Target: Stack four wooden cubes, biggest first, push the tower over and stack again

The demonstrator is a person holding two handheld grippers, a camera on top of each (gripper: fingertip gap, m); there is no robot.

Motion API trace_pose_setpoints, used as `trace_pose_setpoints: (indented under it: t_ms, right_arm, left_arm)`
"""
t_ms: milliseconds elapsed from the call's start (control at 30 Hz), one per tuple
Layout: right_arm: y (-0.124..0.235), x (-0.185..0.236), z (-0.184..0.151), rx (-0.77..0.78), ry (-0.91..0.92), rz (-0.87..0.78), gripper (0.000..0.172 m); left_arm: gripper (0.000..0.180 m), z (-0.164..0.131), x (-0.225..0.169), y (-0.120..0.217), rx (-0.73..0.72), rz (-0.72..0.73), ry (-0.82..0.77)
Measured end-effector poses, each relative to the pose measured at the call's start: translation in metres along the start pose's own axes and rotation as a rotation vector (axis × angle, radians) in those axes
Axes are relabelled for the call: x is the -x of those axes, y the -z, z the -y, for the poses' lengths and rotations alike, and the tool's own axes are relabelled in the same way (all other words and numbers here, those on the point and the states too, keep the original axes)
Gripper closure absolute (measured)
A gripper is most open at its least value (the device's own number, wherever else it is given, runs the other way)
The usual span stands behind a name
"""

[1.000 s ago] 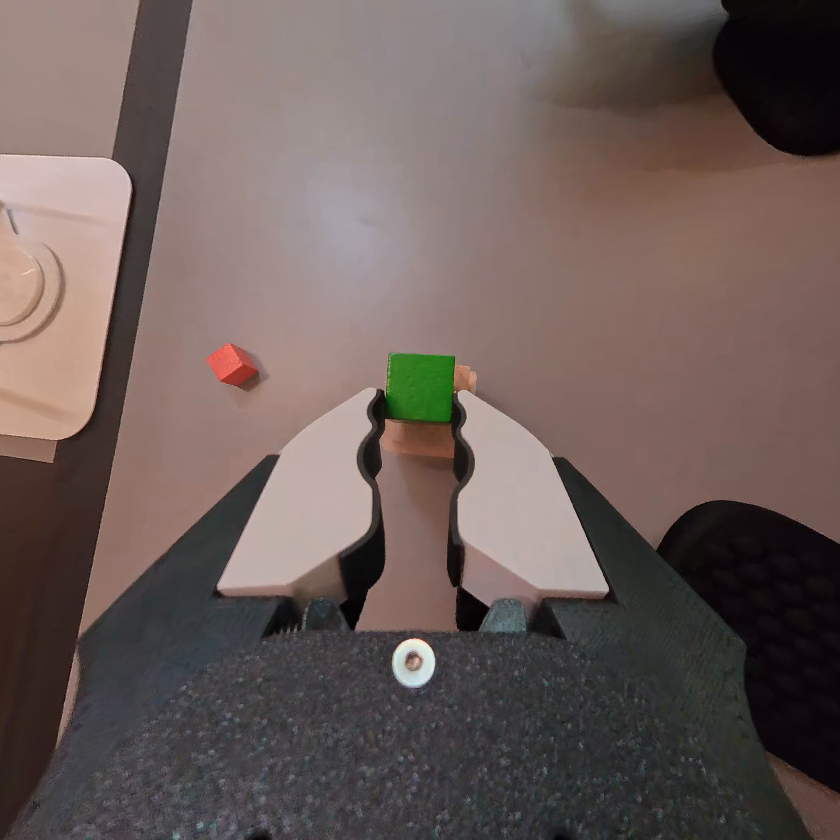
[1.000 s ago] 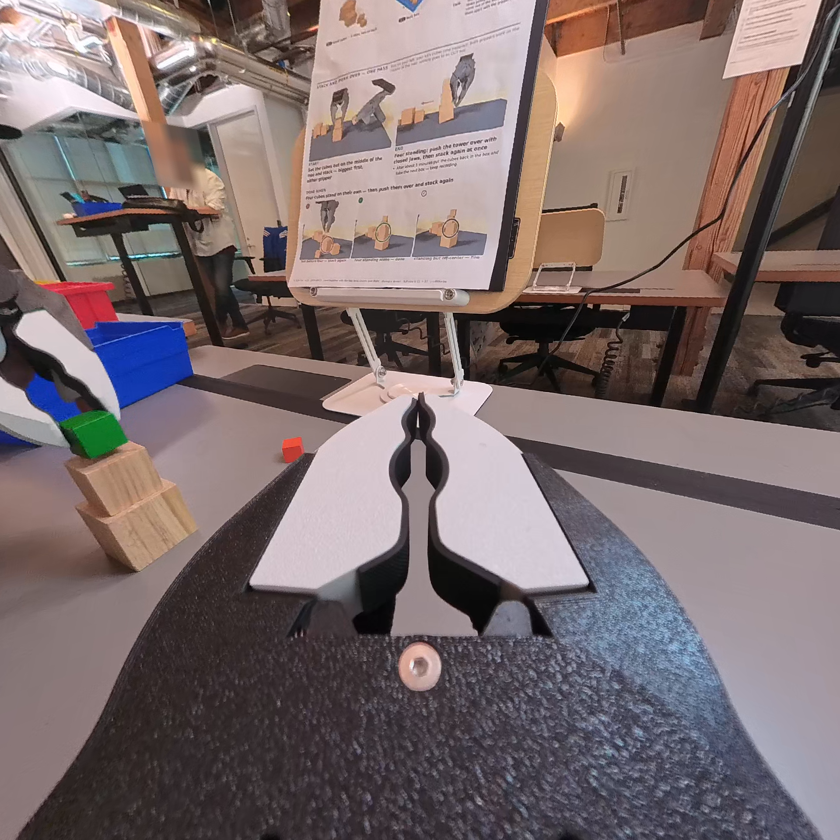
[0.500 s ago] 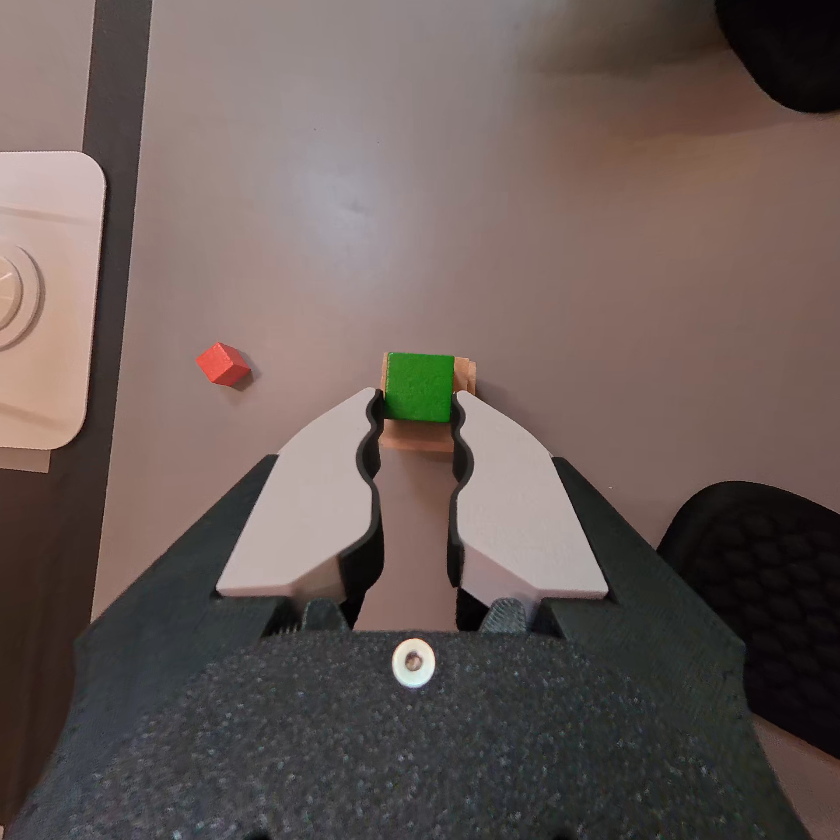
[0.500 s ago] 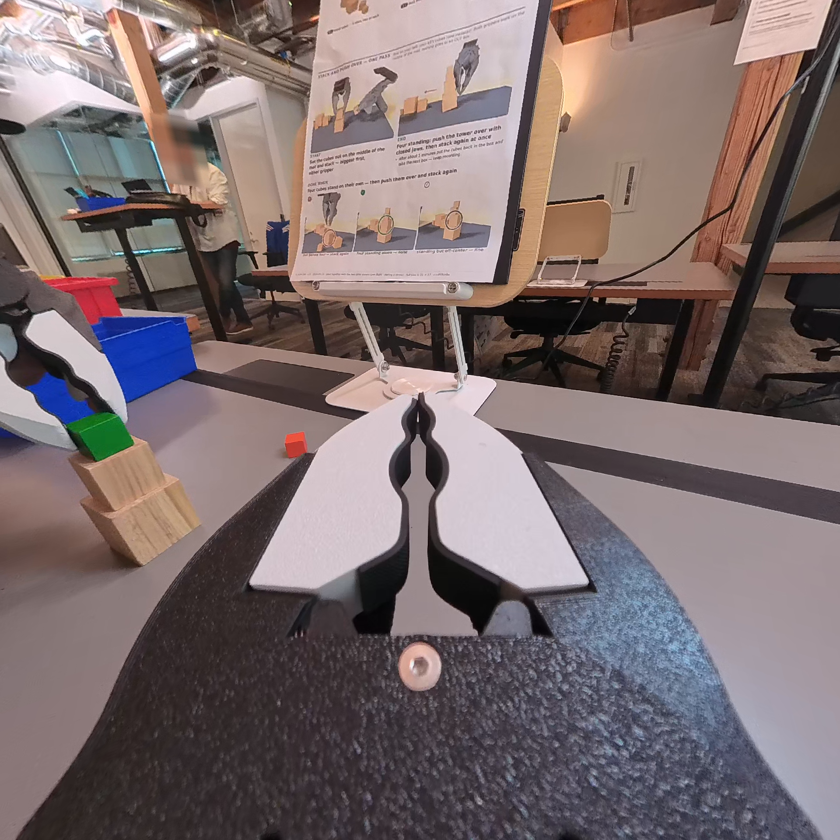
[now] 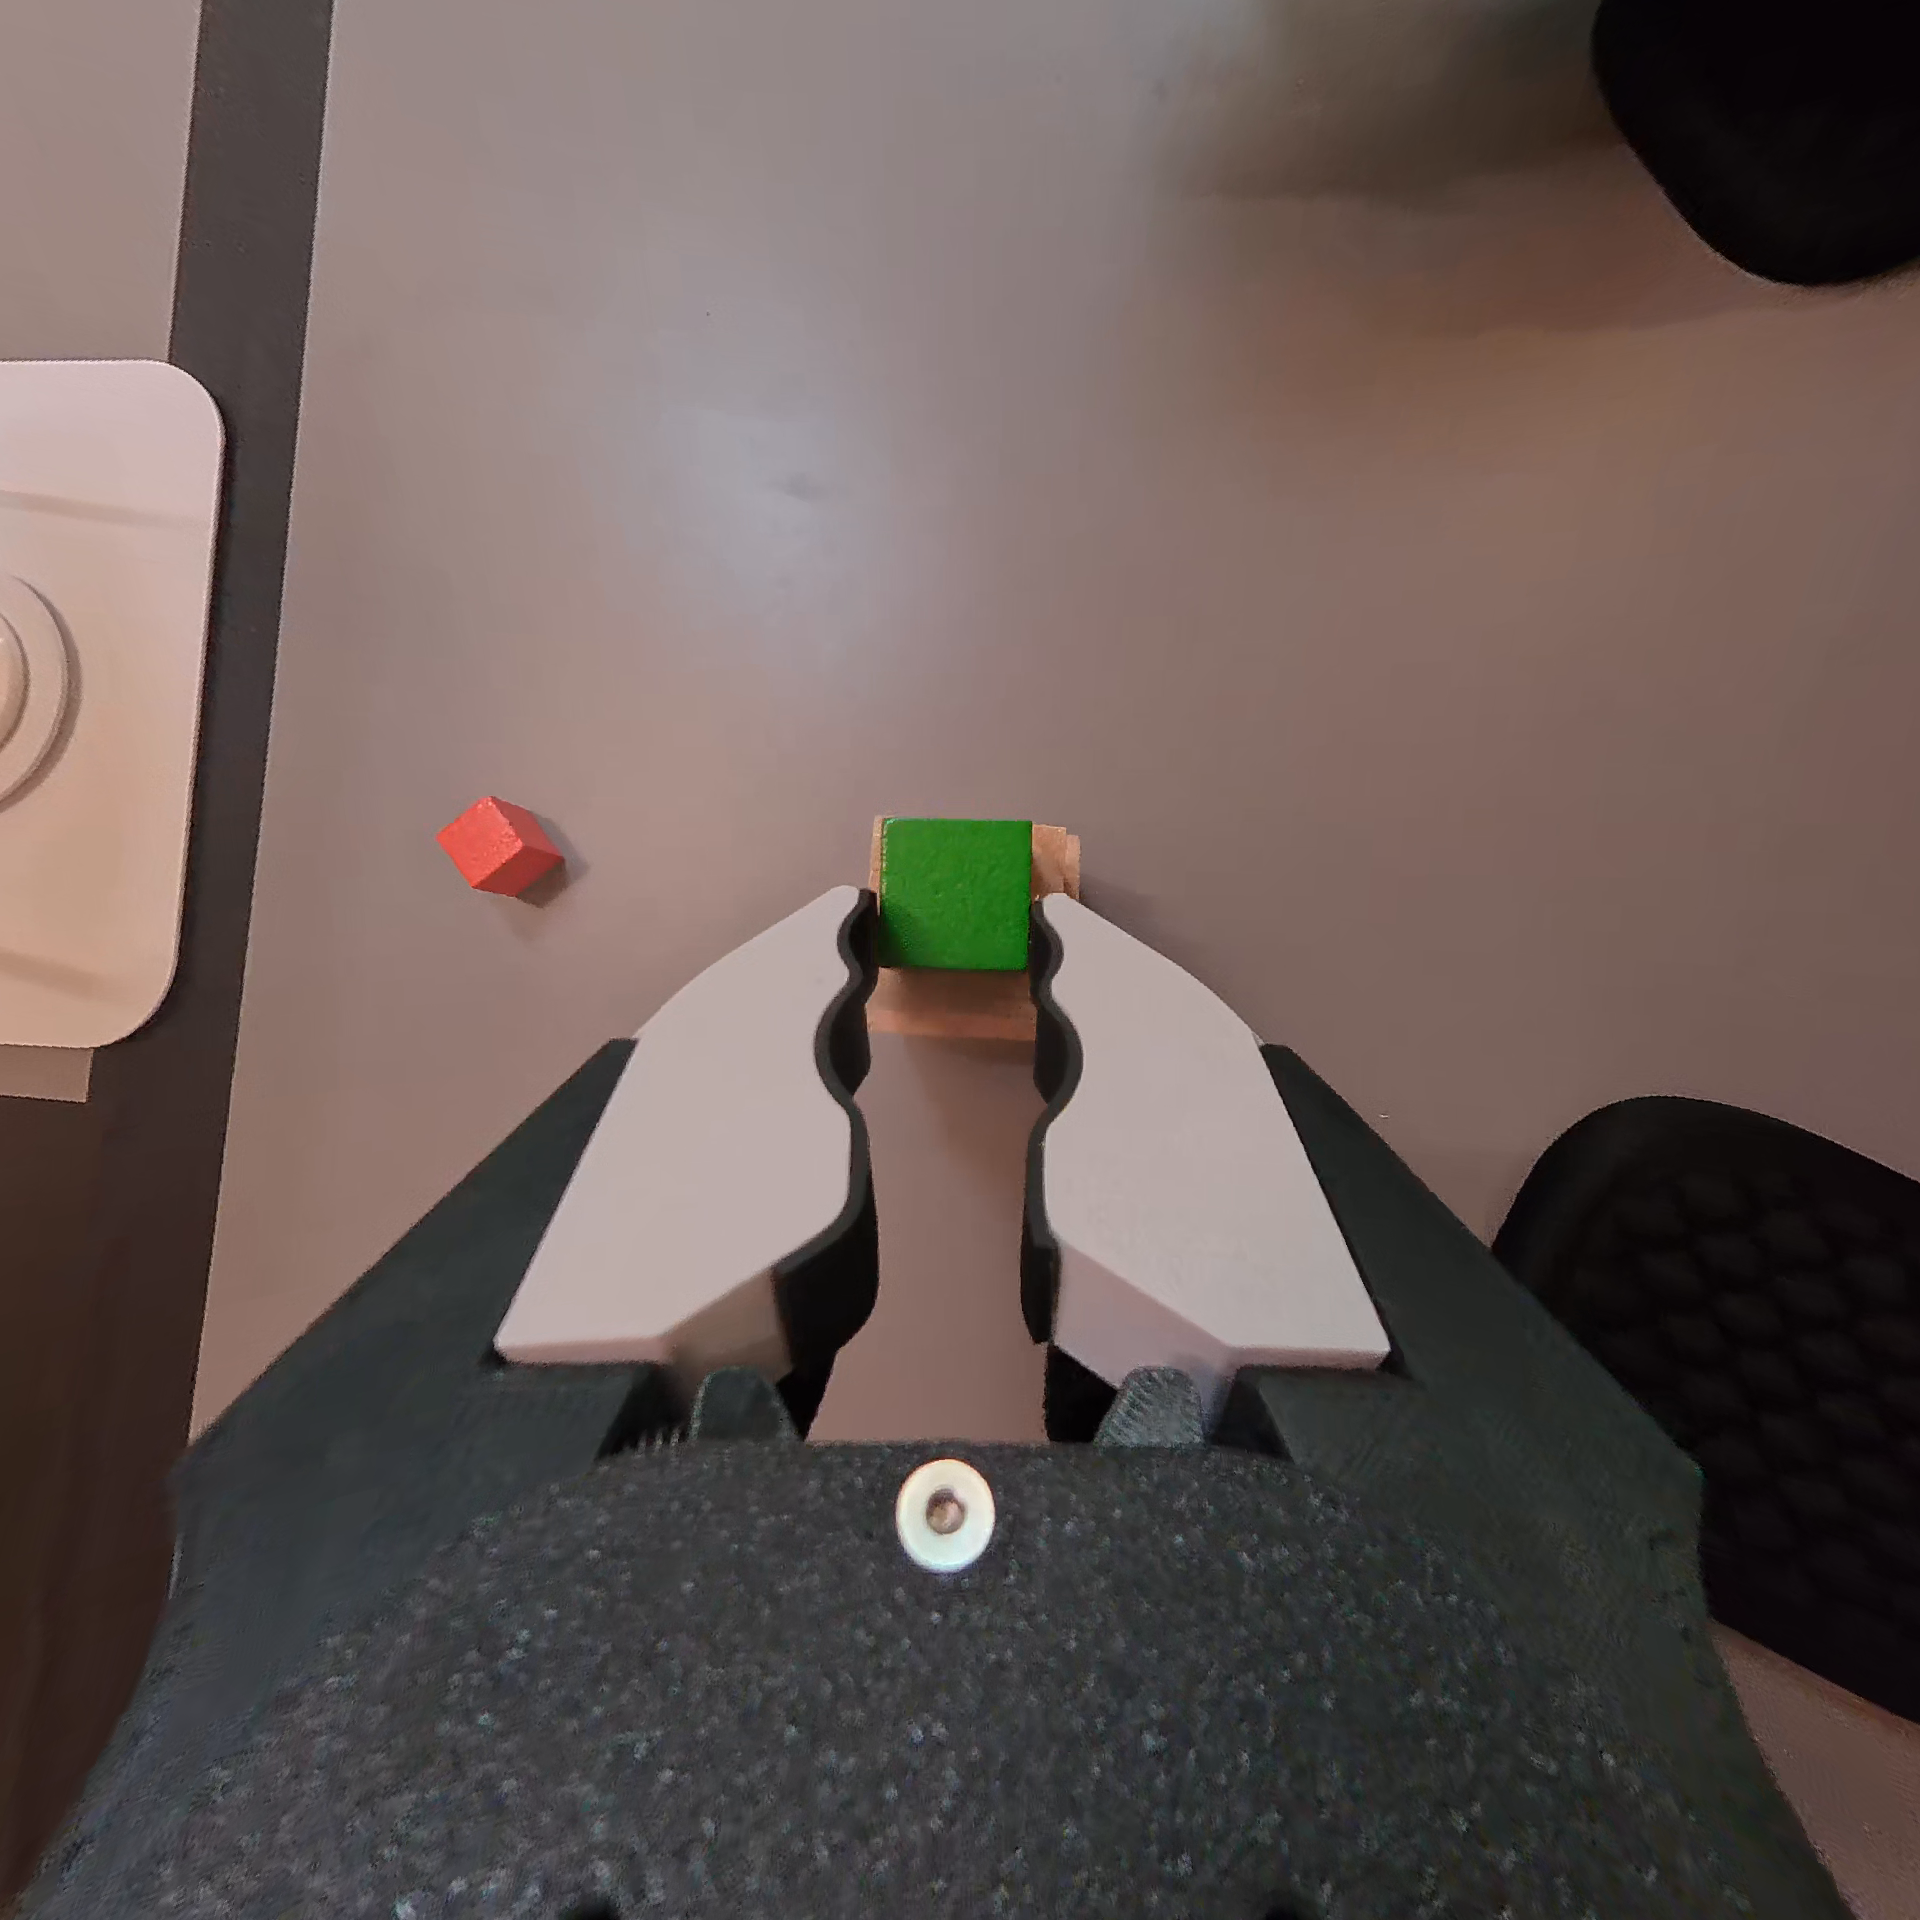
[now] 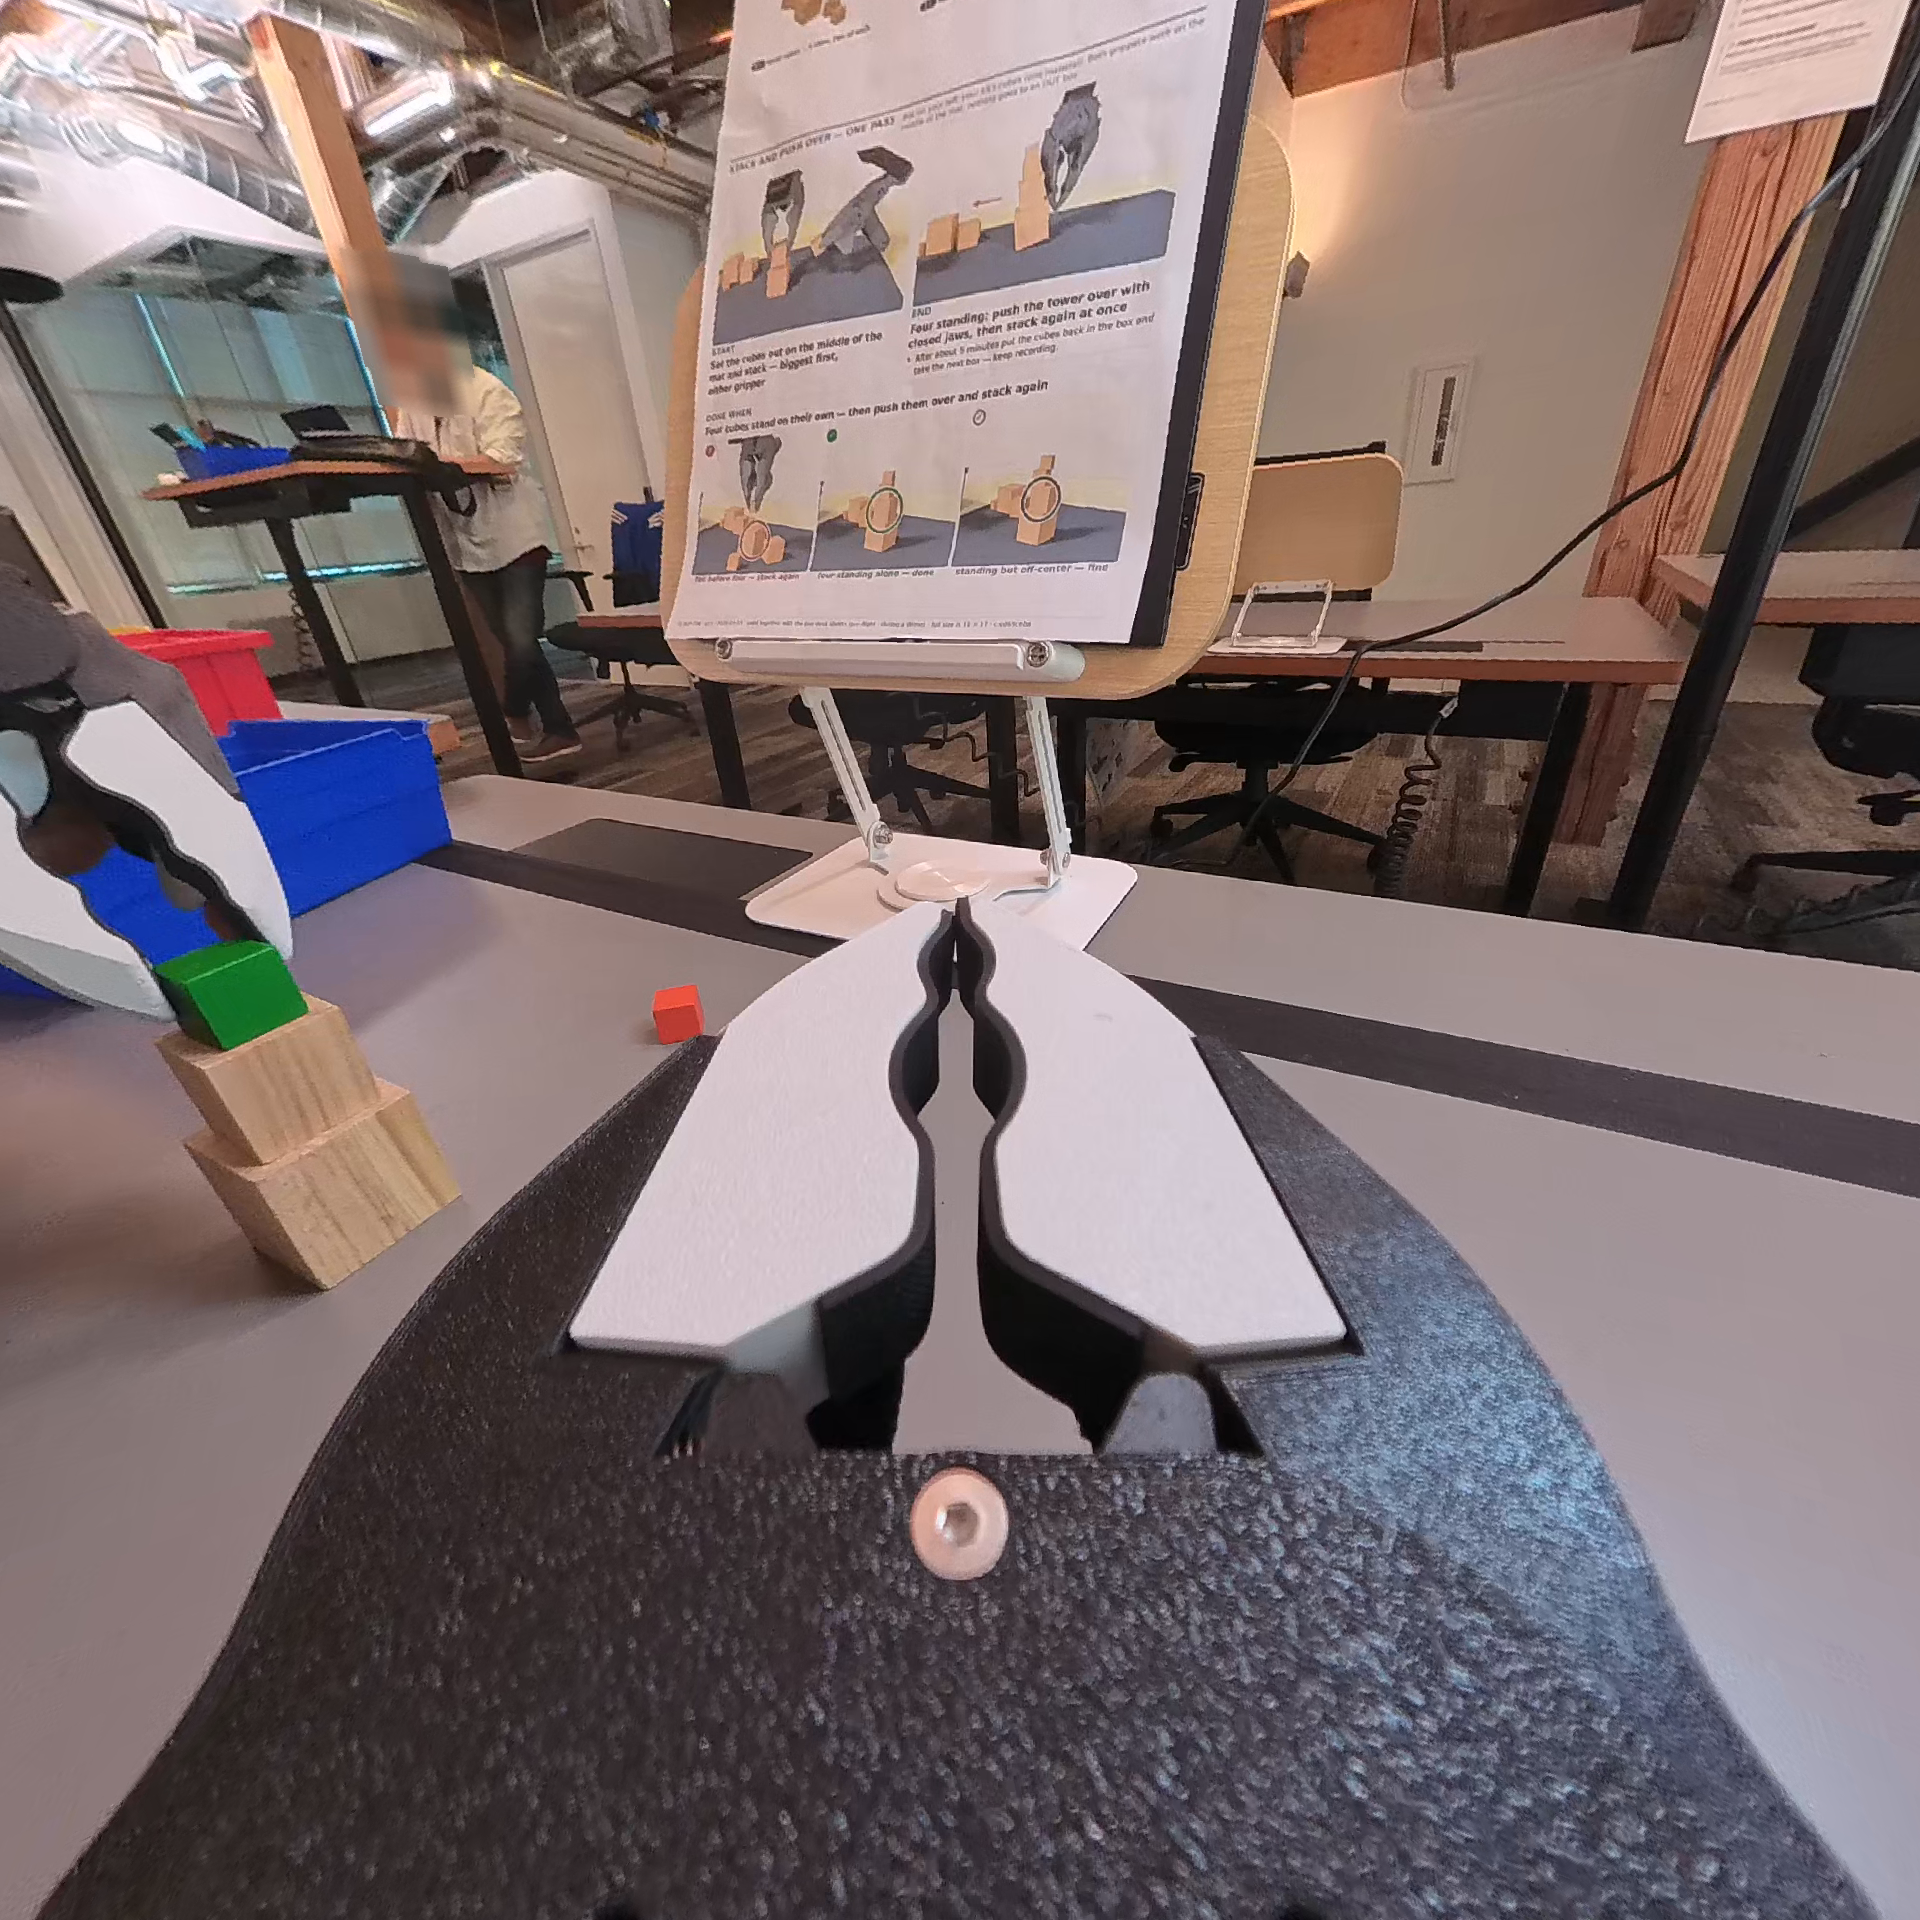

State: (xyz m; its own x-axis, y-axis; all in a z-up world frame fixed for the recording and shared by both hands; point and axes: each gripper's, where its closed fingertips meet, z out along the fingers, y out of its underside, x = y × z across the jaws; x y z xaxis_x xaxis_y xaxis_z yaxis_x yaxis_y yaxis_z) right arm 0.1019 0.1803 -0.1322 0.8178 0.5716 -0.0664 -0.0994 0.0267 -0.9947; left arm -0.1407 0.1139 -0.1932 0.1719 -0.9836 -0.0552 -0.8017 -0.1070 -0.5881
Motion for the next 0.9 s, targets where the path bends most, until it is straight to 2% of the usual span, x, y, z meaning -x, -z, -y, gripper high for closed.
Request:
trace_pose_setpoints:
  t_ms: [300,400,500,567,633,700,767,900]
  right_arm:
    - [0.0,0.0,-0.001,0.002,-0.001,0.003,0.172]
    - [0.0,0.0,-0.001,0.002,-0.002,0.002,0.172]
    - [0.0,0.0,-0.001,0.002,-0.002,0.001,0.172]
    - [0.0,0.0,-0.001,0.002,-0.003,0.001,0.172]
    - [0.0,0.0,-0.002,0.005,-0.001,0.001,0.172]
    - [-0.001,0.0,-0.003,0.008,0.001,0.001,0.172]
    - [0.0,0.0,-0.003,0.009,0.002,-0.001,0.172]
    - [0.0,-0.002,-0.003,0.01,-0.003,-0.005,0.172]
  left_arm:
    - [0.153,0.0,-0.001,0.001,-0.001,-0.022,-0.014]
    - [0.144,0.001,-0.001,0.002,-0.011,-0.022,-0.014]
    - [0.14,0.01,-0.002,0.011,-0.075,-0.042,-0.003]
    - [0.14,0.024,0.005,0.022,-0.174,-0.037,0.034]
    - [0.144,0.034,0.026,0.031,-0.291,0.011,0.101]
    - [0.145,0.027,0.062,0.025,-0.325,0.12,0.211]
    - [0.141,0.003,0.099,0.004,-0.256,0.229,0.353]
    - [0.13,-0.028,0.133,-0.046,-0.179,0.311,0.497]
